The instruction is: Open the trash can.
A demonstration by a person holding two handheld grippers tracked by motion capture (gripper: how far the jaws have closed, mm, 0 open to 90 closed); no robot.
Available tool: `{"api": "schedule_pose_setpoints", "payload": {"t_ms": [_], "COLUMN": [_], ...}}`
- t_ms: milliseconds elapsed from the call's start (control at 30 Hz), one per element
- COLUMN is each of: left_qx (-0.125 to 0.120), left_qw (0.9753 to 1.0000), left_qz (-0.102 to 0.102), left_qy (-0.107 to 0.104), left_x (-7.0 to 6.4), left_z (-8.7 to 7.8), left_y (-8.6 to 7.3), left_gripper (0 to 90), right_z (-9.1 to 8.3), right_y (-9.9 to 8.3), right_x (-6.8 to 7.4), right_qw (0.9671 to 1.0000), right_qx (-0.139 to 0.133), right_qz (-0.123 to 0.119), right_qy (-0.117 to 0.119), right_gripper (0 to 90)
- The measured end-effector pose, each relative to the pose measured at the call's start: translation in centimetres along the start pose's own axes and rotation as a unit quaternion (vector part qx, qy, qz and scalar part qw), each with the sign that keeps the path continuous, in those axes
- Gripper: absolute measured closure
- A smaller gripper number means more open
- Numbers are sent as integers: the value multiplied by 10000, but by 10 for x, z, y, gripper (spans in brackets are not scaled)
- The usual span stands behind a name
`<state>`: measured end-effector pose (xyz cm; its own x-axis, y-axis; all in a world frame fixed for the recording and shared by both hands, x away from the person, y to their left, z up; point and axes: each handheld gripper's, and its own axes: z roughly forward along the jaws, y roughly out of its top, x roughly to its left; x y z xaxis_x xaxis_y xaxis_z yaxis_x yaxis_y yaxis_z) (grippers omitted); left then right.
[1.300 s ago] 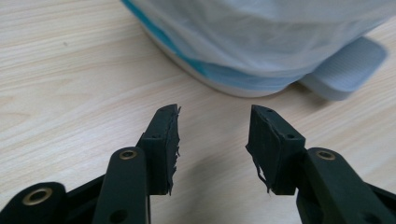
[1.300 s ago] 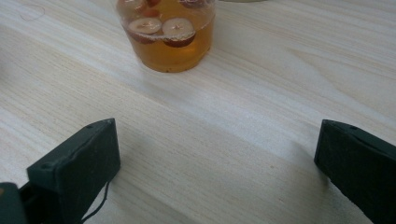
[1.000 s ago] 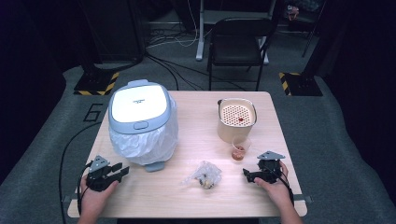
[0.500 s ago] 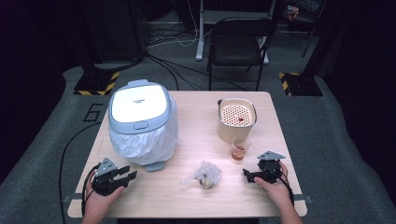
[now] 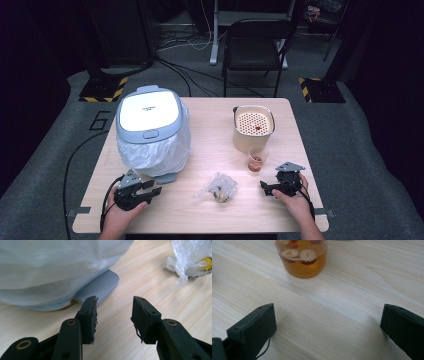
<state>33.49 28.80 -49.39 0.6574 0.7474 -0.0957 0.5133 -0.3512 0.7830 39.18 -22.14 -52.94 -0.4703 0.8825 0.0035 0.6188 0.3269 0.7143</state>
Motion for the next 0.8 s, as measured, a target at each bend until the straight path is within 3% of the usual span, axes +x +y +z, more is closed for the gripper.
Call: {"api": "schedule_pose_setpoints", "payload": {"t_ms": [100, 200, 300, 433, 467, 500, 567, 733, 767, 800], "left_qx": [175, 193, 180, 181, 140, 147, 97, 166, 179, 256], "left_qw": [9998, 9997, 9998, 9992, 9994, 9998, 9999, 9997, 9993, 9991], "left_qz": [84, -102, 93, 370, 314, 109, 89, 137, 317, 323], "left_qy": [110, 59, 26, -11, 9, -35, 56, 108, 120, 123], "left_x": [-7, -17, -22, -23, -24, -27, -28, -27, -25, -24], "left_z": [9, 16, 21, 24, 26, 26, 29, 34, 35, 37], "left_y": [3, 6, 12, 19, 19, 20, 20, 22, 22, 22], "left_gripper": [524, 491, 418, 396, 391, 385, 375, 377, 377, 380], "right_z": [0, 0, 0, 0, 0, 0, 0, 0, 0, 0], "right_y": [0, 0, 0, 0, 0, 0, 0, 0, 0, 0], "right_x": [0, 0, 0, 0, 0, 0, 0, 0, 0, 0], "right_qw": [10000, 10000, 10000, 10000, 10000, 10000, 10000, 10000, 10000, 10000], "right_qx": [1, 2, 1, 1, 0, 0, 0, 4, 4, 0], "right_qz": [2, 0, 2, 1, 0, 1, 1, 0, 0, 0], "right_qy": [-1, -1, -2, -2, -2, -1, -2, 1, 1, -2], "right_gripper": [0, 0, 0, 0, 0, 0, 0, 0, 0, 0]}}
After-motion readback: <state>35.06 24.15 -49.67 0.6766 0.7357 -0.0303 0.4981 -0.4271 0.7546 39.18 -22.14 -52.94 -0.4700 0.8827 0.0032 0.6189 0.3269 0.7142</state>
